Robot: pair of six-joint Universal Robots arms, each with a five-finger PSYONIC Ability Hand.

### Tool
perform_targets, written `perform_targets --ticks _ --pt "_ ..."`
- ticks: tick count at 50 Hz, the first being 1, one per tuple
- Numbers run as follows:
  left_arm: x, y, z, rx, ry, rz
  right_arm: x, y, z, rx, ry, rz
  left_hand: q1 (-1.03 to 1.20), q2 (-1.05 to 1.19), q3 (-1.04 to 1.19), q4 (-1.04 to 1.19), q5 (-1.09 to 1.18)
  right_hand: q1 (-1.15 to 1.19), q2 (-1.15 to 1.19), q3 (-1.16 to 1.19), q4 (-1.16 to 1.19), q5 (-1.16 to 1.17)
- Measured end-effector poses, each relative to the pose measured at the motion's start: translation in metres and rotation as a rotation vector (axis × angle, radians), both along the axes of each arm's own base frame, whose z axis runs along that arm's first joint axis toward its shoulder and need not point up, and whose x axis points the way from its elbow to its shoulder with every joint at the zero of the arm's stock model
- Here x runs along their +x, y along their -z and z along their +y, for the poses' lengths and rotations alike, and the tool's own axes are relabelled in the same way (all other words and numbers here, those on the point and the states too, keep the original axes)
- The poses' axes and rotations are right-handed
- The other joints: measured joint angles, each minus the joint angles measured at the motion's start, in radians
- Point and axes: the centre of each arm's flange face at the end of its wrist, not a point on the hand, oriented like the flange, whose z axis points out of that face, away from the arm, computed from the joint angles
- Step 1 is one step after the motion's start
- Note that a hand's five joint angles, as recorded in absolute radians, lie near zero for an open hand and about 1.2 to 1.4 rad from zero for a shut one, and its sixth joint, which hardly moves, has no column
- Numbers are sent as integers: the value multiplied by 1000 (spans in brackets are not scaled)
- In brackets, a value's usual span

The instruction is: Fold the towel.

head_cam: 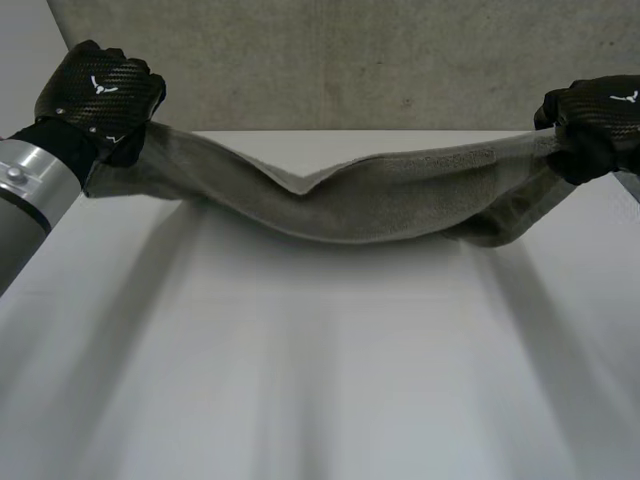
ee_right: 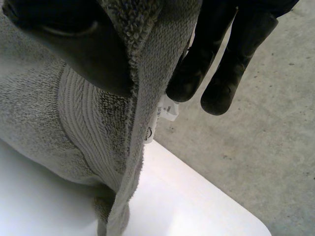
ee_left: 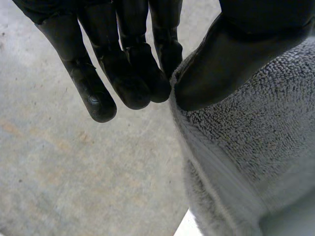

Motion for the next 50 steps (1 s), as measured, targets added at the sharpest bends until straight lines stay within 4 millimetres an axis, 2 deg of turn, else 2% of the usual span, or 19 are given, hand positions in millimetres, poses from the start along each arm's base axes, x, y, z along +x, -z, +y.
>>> perform_targets --ticks 3,7,13,17,26,34,50 --pt "1 3 4 17 8 -8 -3 1 -1 15 -5 37 0 0 0 0 0 0 0 0 0 0" --pt "4 18 2 64 2 -19 -7 16 -10 49 -11 131 0 0 0 0 0 0 0 0 0 0" --pt "6 47 -14 142 -13 -38 -7 44 -27 96 -31 258 0 0 0 0 0 0 0 0 0 0" --pt "6 68 -32 182 -28 -72 -5 60 -44 116 -42 318 0 0 0 0 0 0 0 0 0 0" --pt "4 88 -48 196 -32 -156 9 69 -51 114 -66 333 0 0 0 0 0 0 0 0 0 0" --pt "-3 106 -62 215 -19 -180 21 90 -54 149 -77 346 0 0 0 0 0 0 0 0 0 0" --pt "-13 141 -109 213 -21 -177 37 136 -97 66 12 378 0 0 0 0 0 0 0 0 0 0"
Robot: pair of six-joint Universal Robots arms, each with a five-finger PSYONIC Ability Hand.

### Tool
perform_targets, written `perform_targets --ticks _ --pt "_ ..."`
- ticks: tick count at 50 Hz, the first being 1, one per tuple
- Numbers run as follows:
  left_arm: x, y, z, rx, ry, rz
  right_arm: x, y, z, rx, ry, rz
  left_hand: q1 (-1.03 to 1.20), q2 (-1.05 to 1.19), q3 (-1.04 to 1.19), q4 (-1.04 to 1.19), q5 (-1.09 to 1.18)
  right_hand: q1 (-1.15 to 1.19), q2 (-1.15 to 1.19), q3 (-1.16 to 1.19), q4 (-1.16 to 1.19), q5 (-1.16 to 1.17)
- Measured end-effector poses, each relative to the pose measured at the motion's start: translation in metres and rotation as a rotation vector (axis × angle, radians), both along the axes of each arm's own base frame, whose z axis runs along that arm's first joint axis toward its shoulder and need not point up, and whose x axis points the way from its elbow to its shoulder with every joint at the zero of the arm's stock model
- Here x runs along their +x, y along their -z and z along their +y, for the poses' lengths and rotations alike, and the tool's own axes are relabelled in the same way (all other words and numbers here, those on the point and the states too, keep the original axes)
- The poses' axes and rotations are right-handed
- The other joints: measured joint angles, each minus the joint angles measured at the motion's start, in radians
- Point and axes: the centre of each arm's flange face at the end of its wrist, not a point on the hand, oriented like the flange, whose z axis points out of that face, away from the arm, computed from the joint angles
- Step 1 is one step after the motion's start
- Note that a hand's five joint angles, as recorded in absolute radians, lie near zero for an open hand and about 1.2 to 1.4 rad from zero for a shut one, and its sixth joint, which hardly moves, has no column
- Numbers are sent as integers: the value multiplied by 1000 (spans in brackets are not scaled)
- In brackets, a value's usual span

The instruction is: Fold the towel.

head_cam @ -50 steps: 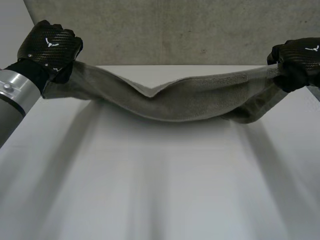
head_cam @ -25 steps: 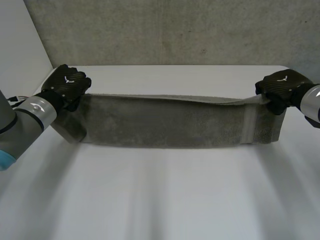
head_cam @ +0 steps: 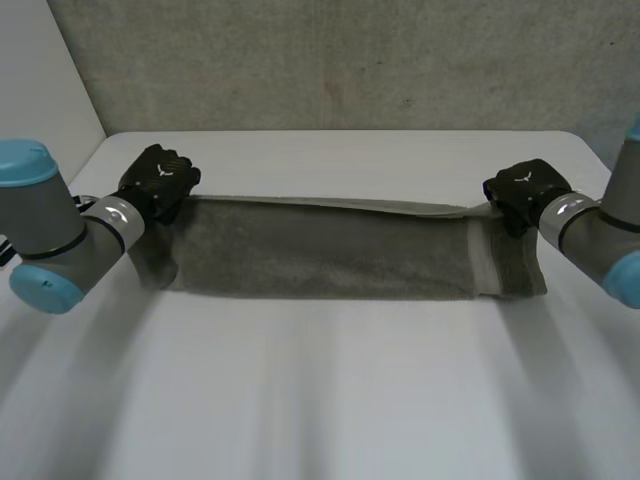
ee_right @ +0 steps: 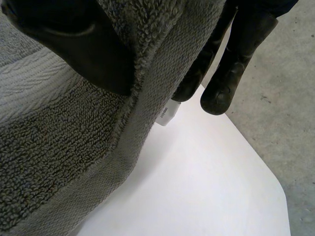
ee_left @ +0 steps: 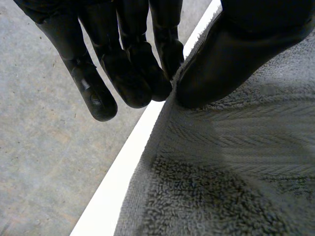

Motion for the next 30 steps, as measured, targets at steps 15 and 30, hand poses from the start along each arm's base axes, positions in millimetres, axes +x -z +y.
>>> perform_targets --ticks 15,30 --pt "-13 27 -25 -18 -27 -5 16 31 -16 -19 3 10 -344 -426 -389 -409 -377 -56 -42 -44 -45 -48" --pt "-12 2 -27 -72 -110 8 19 5 -15 -123 64 -13 -1013 -1099 -1091 -1096 -1090 -1099 -1088 -1095 -1079 -1110"
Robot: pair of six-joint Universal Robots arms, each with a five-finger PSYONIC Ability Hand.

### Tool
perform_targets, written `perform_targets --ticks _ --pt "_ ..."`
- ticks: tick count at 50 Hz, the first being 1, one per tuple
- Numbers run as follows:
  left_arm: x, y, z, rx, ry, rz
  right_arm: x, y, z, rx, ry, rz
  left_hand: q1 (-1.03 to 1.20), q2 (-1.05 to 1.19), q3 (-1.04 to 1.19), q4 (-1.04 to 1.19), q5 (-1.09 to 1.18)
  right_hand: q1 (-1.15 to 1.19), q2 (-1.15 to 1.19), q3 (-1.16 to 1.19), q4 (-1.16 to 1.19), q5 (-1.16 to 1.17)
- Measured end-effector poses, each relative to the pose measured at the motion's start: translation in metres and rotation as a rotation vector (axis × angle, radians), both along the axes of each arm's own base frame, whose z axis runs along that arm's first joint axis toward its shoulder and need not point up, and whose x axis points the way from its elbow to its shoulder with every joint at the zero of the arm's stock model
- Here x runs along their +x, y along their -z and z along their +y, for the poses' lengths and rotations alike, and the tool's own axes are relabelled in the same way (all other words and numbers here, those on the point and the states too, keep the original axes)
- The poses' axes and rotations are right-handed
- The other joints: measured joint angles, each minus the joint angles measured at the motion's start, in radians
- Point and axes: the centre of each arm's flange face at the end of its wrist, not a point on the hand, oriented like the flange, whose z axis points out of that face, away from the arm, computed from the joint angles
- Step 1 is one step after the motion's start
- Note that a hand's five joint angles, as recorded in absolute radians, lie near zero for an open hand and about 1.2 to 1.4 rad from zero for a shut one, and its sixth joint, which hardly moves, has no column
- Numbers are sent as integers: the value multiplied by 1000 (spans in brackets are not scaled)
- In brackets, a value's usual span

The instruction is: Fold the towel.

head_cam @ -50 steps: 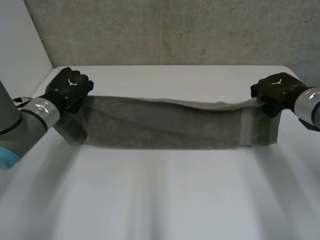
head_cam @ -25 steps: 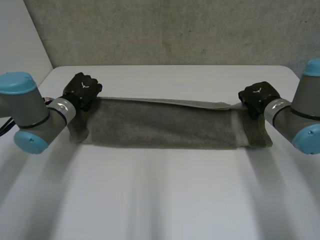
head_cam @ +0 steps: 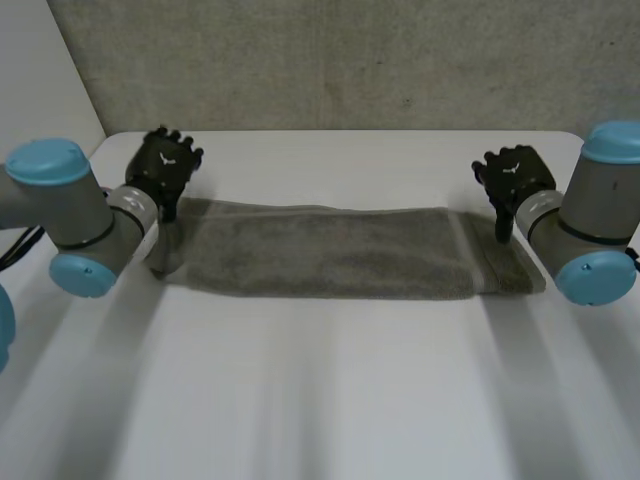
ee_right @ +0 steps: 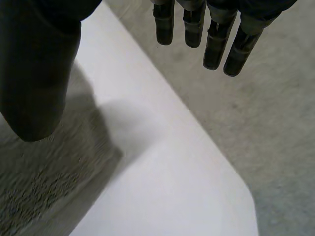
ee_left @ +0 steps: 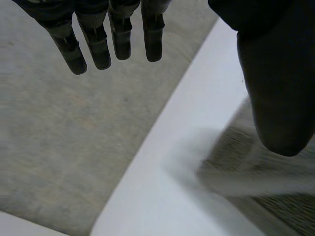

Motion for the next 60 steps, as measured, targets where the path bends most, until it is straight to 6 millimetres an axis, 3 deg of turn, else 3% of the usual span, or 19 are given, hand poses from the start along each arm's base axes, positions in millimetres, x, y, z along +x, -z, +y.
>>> perform_targets --ticks 4,10,12,15,19,29,37,44,54,60 --pt "3 -27 6 -29 -12 27 -1 -33 7 -50 7 -88 0 0 0 0 0 -1 0 0 0 0" --pt "11 -72 31 -53 -13 105 -8 -93 27 -145 -2 -300 0 -1 0 0 0 -1 0 0 0 0" --pt "14 -84 42 -51 -13 133 -9 -104 36 -157 -14 -337 0 -1 0 0 -1 -2 0 0 0 0" --pt "18 -90 56 -32 -12 160 -11 -105 47 -141 -25 -343 0 -1 0 0 -1 -4 0 0 0 0" --pt "23 -82 71 20 -17 169 -11 -89 63 -72 -30 -306 0 -1 0 0 -1 -5 0 -1 0 0" --pt "35 -25 98 212 -48 131 -19 -23 100 127 -28 -158 0 -1 0 0 -1 -5 0 -5 0 0" --pt "35 -2 103 273 -36 120 -30 -4 97 141 -4 -136 0 -1 0 0 0 142 139 133 121 156" --pt "32 7 91 239 -30 122 -41 18 84 175 24 -137 0 -1 0 0 0 142 139 134 126 162" --pt "30 12 57 160 -40 136 -47 57 68 233 38 -98 0 -1 0 0 -1 142 139 134 126 162" --pt "34 11 36 126 -59 143 -47 64 66 240 39 -87 0 -1 0 0 0 142 139 134 126 162"
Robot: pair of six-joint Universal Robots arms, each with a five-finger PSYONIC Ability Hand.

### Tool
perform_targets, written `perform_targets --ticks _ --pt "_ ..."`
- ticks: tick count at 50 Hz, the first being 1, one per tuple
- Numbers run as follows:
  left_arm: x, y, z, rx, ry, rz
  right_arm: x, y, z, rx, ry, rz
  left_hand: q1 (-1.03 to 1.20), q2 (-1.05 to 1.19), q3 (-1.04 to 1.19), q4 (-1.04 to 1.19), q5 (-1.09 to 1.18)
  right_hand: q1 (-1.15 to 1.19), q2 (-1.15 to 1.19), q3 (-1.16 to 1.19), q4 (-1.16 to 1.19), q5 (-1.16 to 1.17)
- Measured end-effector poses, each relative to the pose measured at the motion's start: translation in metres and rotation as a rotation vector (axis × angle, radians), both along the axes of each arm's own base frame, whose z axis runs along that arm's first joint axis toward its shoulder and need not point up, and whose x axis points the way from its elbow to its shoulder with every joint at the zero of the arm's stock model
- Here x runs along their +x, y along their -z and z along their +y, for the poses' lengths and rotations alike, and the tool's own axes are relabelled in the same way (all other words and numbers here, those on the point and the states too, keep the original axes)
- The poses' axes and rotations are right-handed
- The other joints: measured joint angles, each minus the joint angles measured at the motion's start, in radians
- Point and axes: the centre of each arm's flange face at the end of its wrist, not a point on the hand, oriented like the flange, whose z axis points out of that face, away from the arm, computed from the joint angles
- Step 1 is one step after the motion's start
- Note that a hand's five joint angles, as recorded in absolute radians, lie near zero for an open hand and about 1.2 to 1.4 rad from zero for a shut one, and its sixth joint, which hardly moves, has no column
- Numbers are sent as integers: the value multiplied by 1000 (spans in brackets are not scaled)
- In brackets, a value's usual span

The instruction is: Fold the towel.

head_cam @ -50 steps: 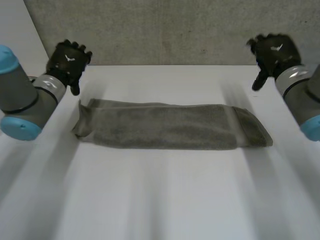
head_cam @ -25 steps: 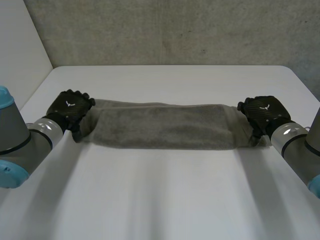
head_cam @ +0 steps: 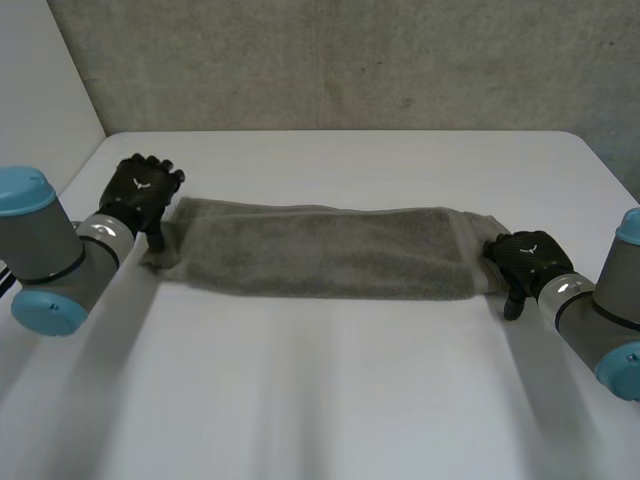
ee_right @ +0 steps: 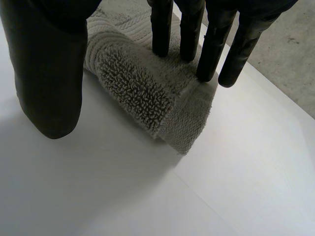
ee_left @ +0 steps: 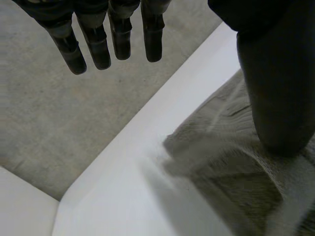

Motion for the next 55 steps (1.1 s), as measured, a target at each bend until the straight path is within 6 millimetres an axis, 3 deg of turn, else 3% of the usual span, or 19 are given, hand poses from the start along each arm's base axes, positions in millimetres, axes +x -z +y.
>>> perform_targets --ticks 8,15,24,34,41,52,55 --pt "5 4 -24 -33 -26 1 1 -3 1 -6 -2 -1 0 0 0 0 0 0 0 0 0 0" --pt "5 23 -43 -50 -31 -49 3 -6 3 -11 -7 -4 0 0 0 0 2 1 0 0 0 0" --pt "13 28 -52 -72 -64 -122 4 -13 5 -23 -7 -16 0 0 0 0 2 22 14 19 23 19" --pt "15 5 -37 -73 -72 -127 4 -17 7 -34 -11 -24 0 0 0 0 2 103 109 113 110 102" --pt "18 -15 -17 -65 -72 -117 4 -15 2 -64 -12 -28 0 0 0 0 0 177 169 174 169 159" --pt "18 -36 20 -51 -57 -107 5 -1 -4 -72 -19 -16 0 0 0 0 0 238 230 234 230 217" --pt "18 -38 25 -49 -55 -103 5 3 -6 -65 -19 -13 0 0 0 0 0 353 346 344 341 327"
